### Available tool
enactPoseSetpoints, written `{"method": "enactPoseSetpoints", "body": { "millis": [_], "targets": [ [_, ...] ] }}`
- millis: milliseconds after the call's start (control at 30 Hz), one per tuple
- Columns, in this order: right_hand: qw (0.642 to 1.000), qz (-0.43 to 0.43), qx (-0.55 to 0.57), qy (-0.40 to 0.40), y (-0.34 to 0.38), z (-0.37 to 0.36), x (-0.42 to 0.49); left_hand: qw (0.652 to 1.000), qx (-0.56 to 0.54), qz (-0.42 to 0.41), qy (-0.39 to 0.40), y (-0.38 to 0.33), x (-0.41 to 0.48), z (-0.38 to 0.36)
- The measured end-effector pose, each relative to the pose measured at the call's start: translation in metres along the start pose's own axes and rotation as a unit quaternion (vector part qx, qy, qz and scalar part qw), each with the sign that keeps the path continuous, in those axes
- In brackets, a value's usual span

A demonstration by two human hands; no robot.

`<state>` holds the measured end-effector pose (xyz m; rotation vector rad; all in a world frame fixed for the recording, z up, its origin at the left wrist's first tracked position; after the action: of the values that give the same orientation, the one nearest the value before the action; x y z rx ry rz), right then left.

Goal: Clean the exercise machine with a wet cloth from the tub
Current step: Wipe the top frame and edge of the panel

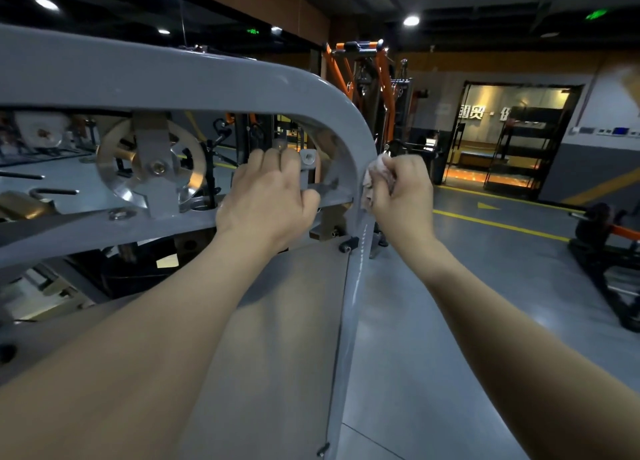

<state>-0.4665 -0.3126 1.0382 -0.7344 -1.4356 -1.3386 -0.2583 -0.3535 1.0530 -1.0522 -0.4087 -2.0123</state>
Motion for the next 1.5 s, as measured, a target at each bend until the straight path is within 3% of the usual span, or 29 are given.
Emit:
{"method": "enactPoseSetpoints", "body": {
  "millis": [167, 300, 400, 500, 700, 900, 1167, 1367, 1500],
  "targets": [
    [0.997, 0.046, 0.026, -0.050, 0.037, -0.001, 0.030, 1.000, 0.002, 0.003, -0.002, -0.001, 0.000, 0.001],
    [0.998, 0.011, 0.013, -0.059, 0.021, 0.001, -0.018, 1.000, 0.016, -0.012, 0.002, 0.000, 0.000, -0.001],
    [0.997, -0.001, 0.030, -0.068, 0.040, -0.001, 0.004, 0.999, 0.026, -0.018, 0.004, -0.001, -0.001, -0.002],
    [0.995, 0.043, 0.039, -0.080, 0.055, -0.002, 0.027, 0.999, 0.043, -0.022, 0.002, 0.000, -0.001, -0.003],
    [0.999, 0.013, -0.002, -0.053, 0.014, -0.005, -0.038, 0.999, 0.037, -0.023, 0.016, 0.000, -0.001, -0.006],
    [0.998, 0.028, 0.044, -0.047, 0.042, 0.001, 0.008, 0.999, 0.035, -0.021, 0.015, -0.001, -0.001, -0.006],
    [0.999, -0.008, 0.041, -0.013, 0.034, 0.015, -0.025, 0.999, 0.042, -0.016, 0.015, -0.002, 0.000, -0.005],
    [0.991, 0.096, 0.056, -0.070, 0.067, -0.001, 0.035, 0.999, 0.041, -0.015, 0.008, -0.001, -0.001, -0.005],
    [0.994, 0.079, 0.044, -0.054, 0.044, 0.003, 0.009, 0.999, 0.038, -0.016, 0.013, -0.001, -0.001, -0.004]
  ]
}}
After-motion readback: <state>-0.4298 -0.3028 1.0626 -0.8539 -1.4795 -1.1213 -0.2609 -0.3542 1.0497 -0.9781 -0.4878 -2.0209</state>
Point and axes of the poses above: each hand's wrist, its own x-axis towards the middle knuckle, its own z-axis out of the back of the hand, y = z × x, the point moved 6 cm from there along x, towards the middle knuckle, and after that the axes turned 10 degrees about -y, right-handed, at the moved point
